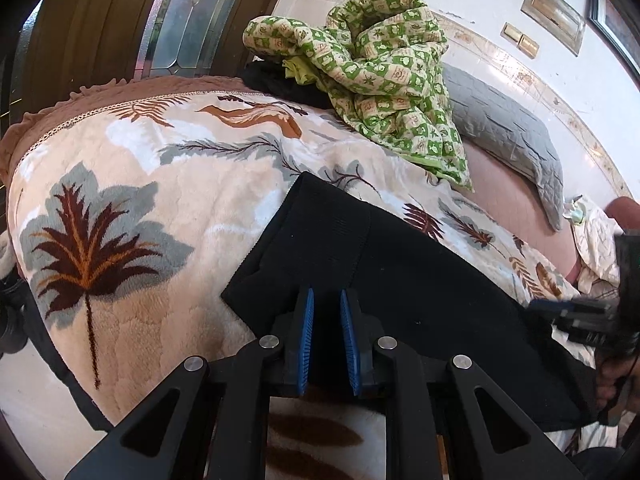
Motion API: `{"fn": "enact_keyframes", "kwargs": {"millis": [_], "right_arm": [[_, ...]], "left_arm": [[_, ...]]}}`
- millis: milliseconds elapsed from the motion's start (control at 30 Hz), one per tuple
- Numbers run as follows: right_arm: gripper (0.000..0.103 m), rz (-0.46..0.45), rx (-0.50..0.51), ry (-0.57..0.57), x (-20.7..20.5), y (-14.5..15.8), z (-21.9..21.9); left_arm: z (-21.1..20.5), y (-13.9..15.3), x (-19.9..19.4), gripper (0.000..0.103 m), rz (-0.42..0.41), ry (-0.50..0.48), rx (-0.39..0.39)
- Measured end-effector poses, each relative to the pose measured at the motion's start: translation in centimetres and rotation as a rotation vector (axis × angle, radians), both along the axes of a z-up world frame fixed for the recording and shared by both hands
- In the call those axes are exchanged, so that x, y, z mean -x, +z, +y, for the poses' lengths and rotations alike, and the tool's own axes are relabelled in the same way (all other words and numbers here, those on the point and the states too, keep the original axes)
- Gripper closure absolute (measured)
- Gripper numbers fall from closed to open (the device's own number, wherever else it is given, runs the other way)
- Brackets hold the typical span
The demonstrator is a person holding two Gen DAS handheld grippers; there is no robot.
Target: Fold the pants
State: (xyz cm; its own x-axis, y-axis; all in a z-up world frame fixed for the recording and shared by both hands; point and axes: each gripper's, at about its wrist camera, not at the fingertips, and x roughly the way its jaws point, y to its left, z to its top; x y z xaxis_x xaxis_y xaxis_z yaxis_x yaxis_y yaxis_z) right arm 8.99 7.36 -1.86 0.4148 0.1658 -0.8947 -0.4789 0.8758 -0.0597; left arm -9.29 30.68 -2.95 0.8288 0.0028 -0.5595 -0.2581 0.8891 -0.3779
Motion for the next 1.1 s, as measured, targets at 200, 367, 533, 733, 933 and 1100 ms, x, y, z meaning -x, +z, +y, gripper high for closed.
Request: {"fn": "enact_keyframes", "kwargs": {"millis": [200,367,533,733,933,1100], "right_arm": [[0.074,0.083,0.147,0.154,-0.1,-2.7,7.1],[0.071,0.085,0.096,0.129,0.7,-1.0,5.7],[0.068,0.174,0.129,0.357,6.9,-0.6,4.8],[0.065,0.093,0.105,0.328,8.3,-0.4,3.0],[0.05,0.024,0.073,0.158,11.2,1.9,-4.5],[0.045,0.007,-0.067,-0.023,12.9,0.2,-9.5]], "left_arm": [[0.2,0.1,-0.2,0.086,0.011,-0.004,0.013],[0.4,0.1,-0.1,0.086,0.005,-0.002,0.027],[0.3,-0.2,0.0,0.086,-0.003,0.008,0.031],[0.0,0.7,-0.4,0.087,0.045,0.009,-0.006],[-6.4,4.8,-0.3,0.085,0.042,-0.209,-0.11],[-15.8,2.6,-1.6,0.084,0.089,-0.558,-0.129]]}}
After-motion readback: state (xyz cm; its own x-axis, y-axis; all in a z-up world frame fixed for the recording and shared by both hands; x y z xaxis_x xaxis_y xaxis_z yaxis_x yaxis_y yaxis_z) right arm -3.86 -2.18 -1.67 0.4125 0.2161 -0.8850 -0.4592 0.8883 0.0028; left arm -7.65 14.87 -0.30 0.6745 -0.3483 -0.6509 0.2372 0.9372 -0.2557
